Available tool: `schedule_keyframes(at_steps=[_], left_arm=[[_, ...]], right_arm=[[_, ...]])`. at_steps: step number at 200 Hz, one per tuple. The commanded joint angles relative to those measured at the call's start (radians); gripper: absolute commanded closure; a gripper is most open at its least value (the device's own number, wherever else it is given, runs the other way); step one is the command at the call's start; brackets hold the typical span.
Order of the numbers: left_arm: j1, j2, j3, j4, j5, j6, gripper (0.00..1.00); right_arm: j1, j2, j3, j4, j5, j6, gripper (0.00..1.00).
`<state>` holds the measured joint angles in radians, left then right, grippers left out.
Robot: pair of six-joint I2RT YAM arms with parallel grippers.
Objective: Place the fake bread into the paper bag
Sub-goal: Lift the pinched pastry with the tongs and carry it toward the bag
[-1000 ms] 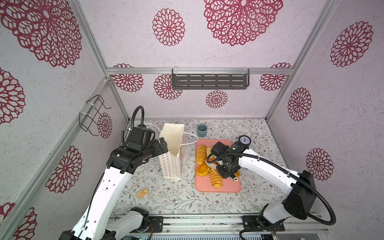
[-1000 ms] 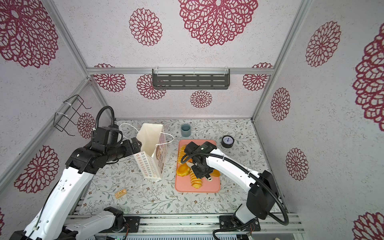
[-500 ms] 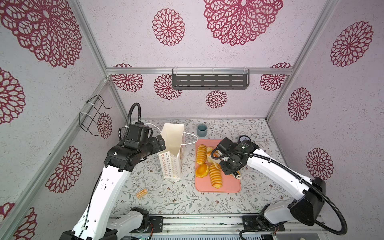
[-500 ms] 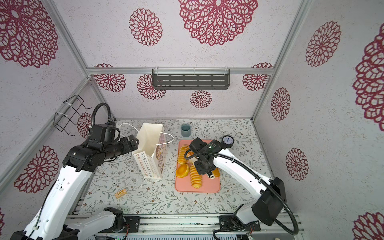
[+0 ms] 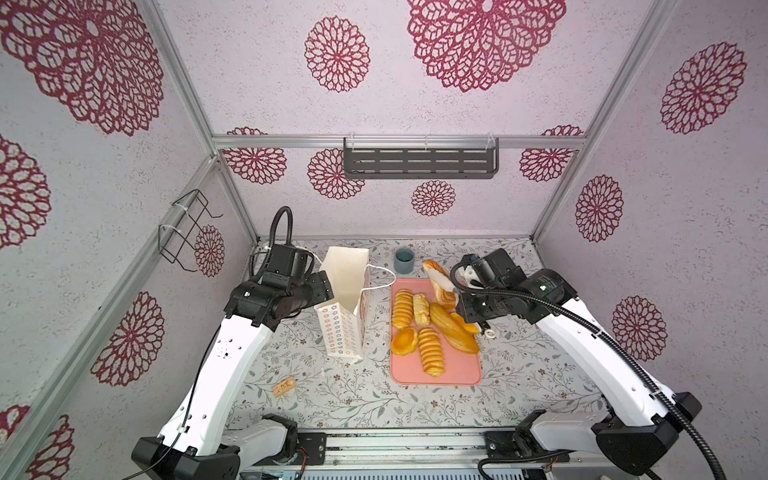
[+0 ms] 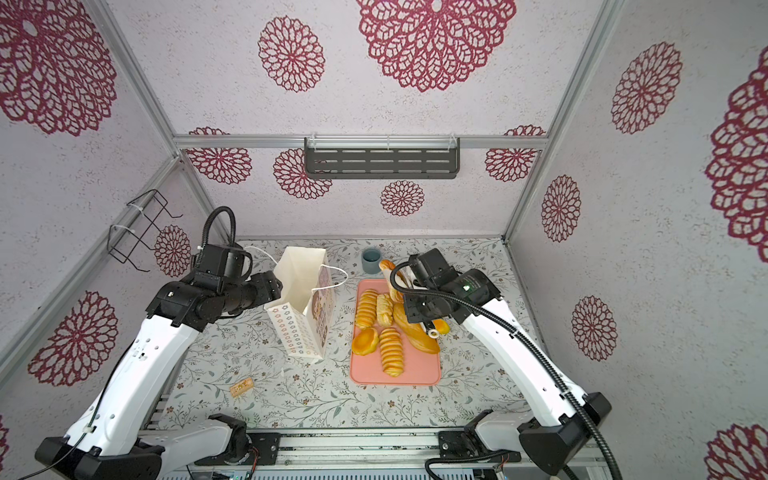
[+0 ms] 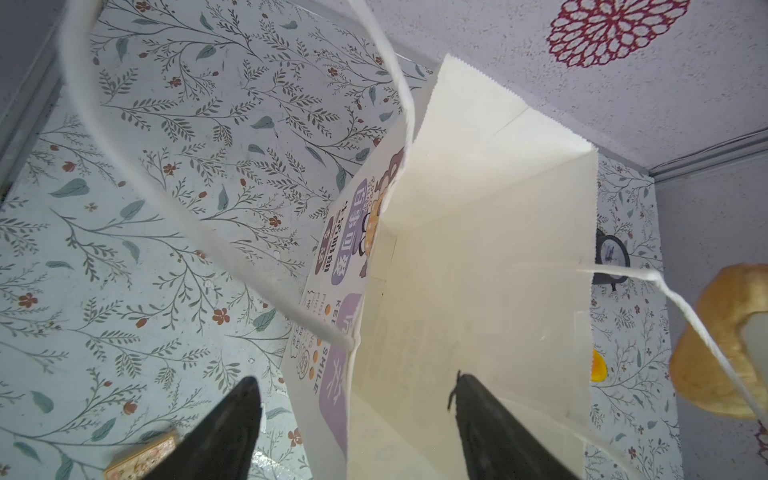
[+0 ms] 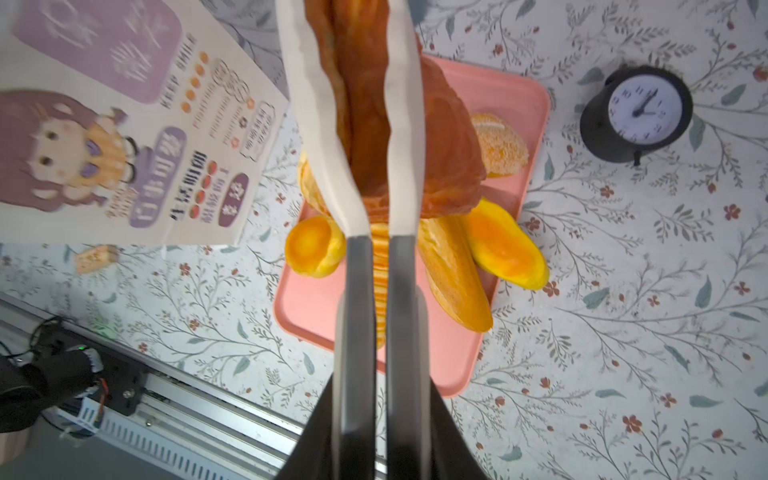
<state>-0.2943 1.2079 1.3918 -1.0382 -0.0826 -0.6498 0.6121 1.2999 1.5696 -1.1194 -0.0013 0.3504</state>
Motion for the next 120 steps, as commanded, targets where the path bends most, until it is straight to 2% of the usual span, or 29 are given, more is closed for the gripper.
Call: schedule_keyframes(at_steps=[1, 29, 47, 84, 120], left_arm=[[0.007, 0.007, -0.016, 0.043, 0.005, 0.003, 0.28], [0.007, 0.002, -0.033, 0.063, 0.004, 0.000, 0.34], [0.008, -0.002, -0.045, 0.074, 0.004, -0.002, 0.37], [0.007, -0.002, -0.068, 0.093, 0.012, -0.008, 0.46], [0.007, -0.011, -0.080, 0.102, 0.012, -0.010, 0.58]], right_arm=[[-0.012, -0.034, 0.104, 0.121, -0.068, 0.022, 0.92], [-0.012, -0.020, 0.193, 0.236, -0.153, 0.031, 0.92], [-0.012, -0.003, 0.211, 0.348, -0.257, 0.056, 0.92], [-0.007, 0.051, 0.149, 0.658, -0.486, 0.201, 0.95], [0.049, 0.119, 0.117, 0.877, -0.535, 0.298, 0.97]])
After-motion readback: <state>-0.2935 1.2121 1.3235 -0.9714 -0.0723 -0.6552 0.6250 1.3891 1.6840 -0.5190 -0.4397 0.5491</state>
